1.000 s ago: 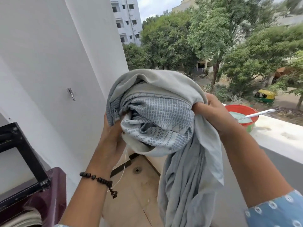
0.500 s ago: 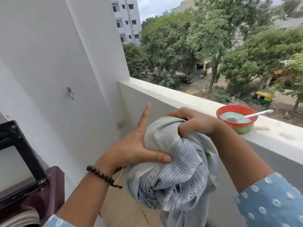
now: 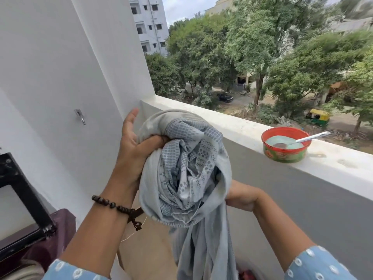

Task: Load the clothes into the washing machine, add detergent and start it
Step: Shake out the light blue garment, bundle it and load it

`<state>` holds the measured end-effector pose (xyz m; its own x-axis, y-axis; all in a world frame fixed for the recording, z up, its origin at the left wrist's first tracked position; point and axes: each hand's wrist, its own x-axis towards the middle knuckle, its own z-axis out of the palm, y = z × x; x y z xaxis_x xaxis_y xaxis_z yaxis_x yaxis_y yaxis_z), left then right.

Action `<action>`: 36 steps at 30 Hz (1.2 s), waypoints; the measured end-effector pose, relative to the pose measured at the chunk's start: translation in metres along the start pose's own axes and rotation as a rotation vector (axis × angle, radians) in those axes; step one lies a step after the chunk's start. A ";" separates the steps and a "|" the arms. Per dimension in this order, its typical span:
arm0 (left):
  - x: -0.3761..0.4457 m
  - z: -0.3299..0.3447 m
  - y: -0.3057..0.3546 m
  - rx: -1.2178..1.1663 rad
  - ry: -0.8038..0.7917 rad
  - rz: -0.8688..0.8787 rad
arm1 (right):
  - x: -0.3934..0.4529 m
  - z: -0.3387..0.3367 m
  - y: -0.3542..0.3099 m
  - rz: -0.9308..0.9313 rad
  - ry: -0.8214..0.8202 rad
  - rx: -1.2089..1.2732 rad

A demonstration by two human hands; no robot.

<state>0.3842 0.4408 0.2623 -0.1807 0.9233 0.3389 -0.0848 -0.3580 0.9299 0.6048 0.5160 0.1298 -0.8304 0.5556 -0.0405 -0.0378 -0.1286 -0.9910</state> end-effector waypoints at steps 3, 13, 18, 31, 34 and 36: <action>0.008 -0.017 -0.001 -0.073 0.062 -0.034 | 0.003 -0.004 -0.010 -0.008 0.100 -0.045; 0.004 -0.031 -0.002 -0.193 -0.073 -0.083 | -0.003 -0.007 -0.189 -0.388 0.674 -0.367; -0.001 -0.035 -0.003 -0.215 -0.099 -0.167 | -0.011 0.008 -0.226 -0.542 0.705 -0.391; 0.017 -0.019 -0.025 -0.070 0.360 0.150 | -0.010 0.020 -0.059 -0.344 0.317 -0.117; 0.019 -0.008 -0.033 -0.153 0.418 0.159 | -0.007 0.024 -0.020 -0.258 0.338 -0.066; 0.021 -0.005 -0.037 -0.268 0.471 0.132 | -0.004 0.027 -0.002 -0.207 0.317 -0.114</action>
<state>0.3791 0.4726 0.2339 -0.6201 0.7280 0.2923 -0.2669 -0.5462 0.7940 0.5932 0.4924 0.1349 -0.5984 0.7885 0.1421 -0.1099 0.0949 -0.9894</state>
